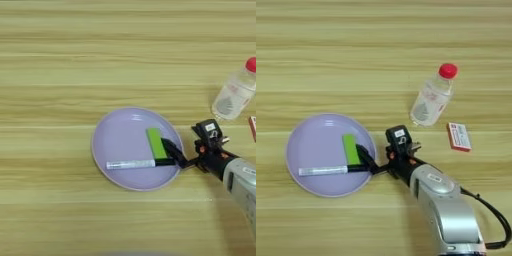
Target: Move the objects on the table
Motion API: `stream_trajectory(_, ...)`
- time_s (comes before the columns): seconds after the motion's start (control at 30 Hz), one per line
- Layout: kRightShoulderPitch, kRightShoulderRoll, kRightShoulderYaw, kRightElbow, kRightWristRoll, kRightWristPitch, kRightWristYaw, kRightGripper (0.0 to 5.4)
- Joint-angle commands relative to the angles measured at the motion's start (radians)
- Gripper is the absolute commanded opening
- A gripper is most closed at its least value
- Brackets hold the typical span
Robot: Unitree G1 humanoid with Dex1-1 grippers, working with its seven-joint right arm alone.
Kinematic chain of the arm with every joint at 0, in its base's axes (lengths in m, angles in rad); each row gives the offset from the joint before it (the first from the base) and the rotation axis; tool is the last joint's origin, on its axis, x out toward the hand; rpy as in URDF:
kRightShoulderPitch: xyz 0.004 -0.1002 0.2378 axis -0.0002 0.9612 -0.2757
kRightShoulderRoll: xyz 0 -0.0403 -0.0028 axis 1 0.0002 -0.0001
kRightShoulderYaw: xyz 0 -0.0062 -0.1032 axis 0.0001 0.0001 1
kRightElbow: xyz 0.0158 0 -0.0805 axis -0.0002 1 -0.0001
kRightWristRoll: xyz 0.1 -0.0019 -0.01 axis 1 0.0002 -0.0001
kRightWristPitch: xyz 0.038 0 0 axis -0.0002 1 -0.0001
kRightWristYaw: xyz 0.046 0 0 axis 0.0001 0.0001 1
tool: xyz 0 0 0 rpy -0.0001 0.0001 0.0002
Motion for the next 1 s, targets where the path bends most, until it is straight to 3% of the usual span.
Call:
stream_trajectory(0.03, -0.07, 0.001, 0.036, -0.06, -0.011, -0.018, -0.01, 5.36)
stream_trajectory(0.3, -0.102, 0.034, 0.097, -0.023, -0.016, -0.021, -0.006, 5.36)
stream_trajectory(0.63, -0.117, 0.045, 0.099, 0.002, -0.014, -0.034, -0.007, 5.36)
stream_trajectory(1.0, -0.137, 0.012, 0.077, -0.177, -0.01, 0.023, -0.02, 5.36)
